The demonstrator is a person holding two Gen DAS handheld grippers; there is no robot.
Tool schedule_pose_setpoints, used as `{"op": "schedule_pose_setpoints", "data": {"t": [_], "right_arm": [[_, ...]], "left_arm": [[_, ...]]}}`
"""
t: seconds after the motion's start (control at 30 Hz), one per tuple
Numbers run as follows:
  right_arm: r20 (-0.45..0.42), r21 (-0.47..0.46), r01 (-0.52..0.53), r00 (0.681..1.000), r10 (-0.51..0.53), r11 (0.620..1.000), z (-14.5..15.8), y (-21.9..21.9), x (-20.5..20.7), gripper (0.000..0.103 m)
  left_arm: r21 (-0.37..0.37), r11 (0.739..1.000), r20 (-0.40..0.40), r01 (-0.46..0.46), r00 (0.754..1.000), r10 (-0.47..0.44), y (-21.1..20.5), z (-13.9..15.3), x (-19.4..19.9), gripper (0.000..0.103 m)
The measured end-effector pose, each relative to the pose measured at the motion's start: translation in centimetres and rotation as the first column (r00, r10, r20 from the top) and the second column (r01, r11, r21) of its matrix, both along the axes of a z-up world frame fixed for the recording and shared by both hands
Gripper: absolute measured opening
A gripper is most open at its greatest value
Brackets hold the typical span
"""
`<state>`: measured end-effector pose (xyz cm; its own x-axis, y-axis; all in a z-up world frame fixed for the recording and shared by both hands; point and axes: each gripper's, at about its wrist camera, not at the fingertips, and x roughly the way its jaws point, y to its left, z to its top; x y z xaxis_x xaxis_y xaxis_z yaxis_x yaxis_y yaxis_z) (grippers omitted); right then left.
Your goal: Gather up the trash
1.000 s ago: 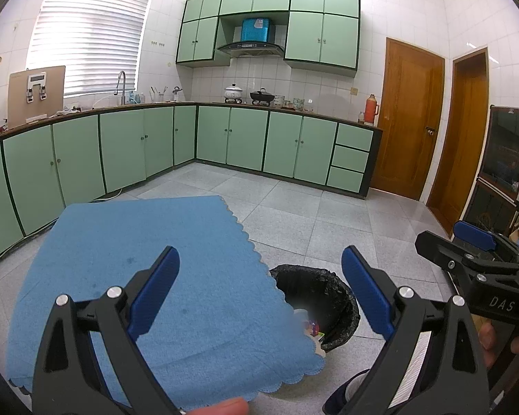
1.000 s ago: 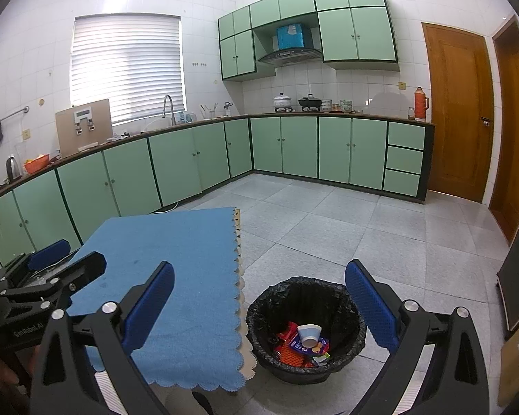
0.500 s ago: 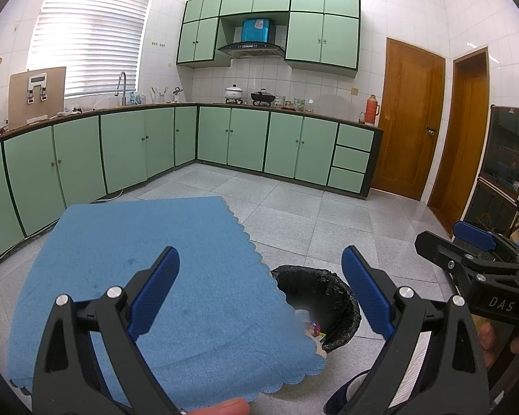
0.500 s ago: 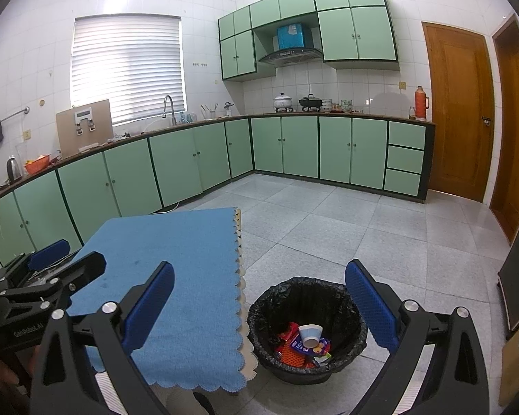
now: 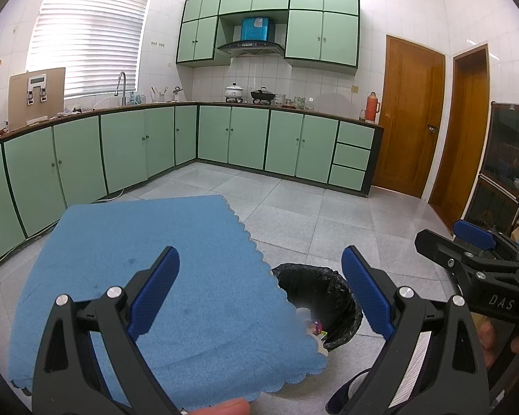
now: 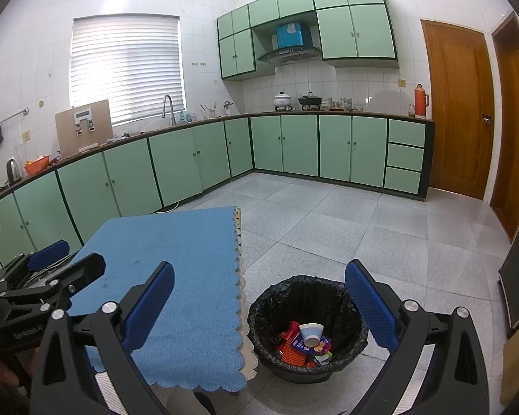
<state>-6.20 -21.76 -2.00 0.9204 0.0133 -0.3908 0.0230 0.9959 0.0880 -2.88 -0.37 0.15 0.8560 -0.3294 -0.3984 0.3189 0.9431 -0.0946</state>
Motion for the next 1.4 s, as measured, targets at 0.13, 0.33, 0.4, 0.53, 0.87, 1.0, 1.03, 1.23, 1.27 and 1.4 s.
{"op": "schedule_pose_setpoints", "data": {"t": [0.13, 0.33, 0.4, 0.53, 0.87, 1.0, 1.03, 1.23, 1.27, 1.4], "right_arm": [[-0.001, 0.001, 0.000, 1.000, 0.000, 1.000, 0.0, -0.1, 0.0, 0.097], [-0.001, 0.002, -0.001, 1.000, 0.001, 1.000, 0.0, -0.2, 0.0, 0.097], [0.000, 0.001, -0.001, 1.000, 0.001, 1.000, 0.0, -0.1, 0.0, 0.097], [-0.004, 0.004, -0.001, 1.000, 0.001, 1.000, 0.0, -0.1, 0.1, 0.097], [-0.006, 0.006, 0.000, 1.000, 0.000, 1.000, 0.1, 0.1, 0.1, 0.097], [-0.006, 0.007, -0.001, 1.000, 0.001, 1.000, 0.1, 0.2, 0.0, 0.097], [-0.007, 0.007, -0.001, 1.000, 0.001, 1.000, 0.1, 0.4, 0.0, 0.097], [-0.009, 0.008, 0.001, 1.000, -0.001, 1.000, 0.1, 0.4, 0.0, 0.097], [-0.011, 0.009, 0.001, 1.000, -0.001, 1.000, 0.0, 0.5, 0.0, 0.097], [-0.015, 0.013, 0.004, 1.000, -0.004, 1.000, -0.4, 0.9, -0.2, 0.097]], "left_arm": [[0.001, 1.000, 0.000, 0.000, 1.000, 0.000, 0.1, -0.1, 0.0, 0.092], [0.001, 1.000, -0.001, -0.001, 1.000, 0.001, 0.1, 0.0, 0.0, 0.092], [0.001, 1.000, -0.001, -0.001, 1.000, 0.001, 0.1, -0.1, 0.0, 0.092], [0.002, 1.000, -0.001, -0.001, 1.000, 0.001, 0.1, 0.0, 0.0, 0.092], [0.003, 1.000, -0.004, -0.001, 1.000, 0.001, 0.2, -0.3, 0.0, 0.092], [0.004, 1.000, -0.005, -0.001, 1.000, 0.001, 0.3, -0.4, 0.1, 0.092], [0.004, 1.000, -0.005, -0.001, 1.000, 0.001, 0.4, -0.4, 0.1, 0.092], [0.010, 1.000, -0.009, -0.005, 1.000, 0.005, 0.4, -1.2, 0.0, 0.092], [0.010, 1.000, -0.009, -0.005, 1.000, 0.005, 0.3, -1.1, 0.1, 0.092], [0.010, 1.000, -0.018, -0.006, 1.000, 0.006, 0.4, -1.5, 0.2, 0.092]]}}
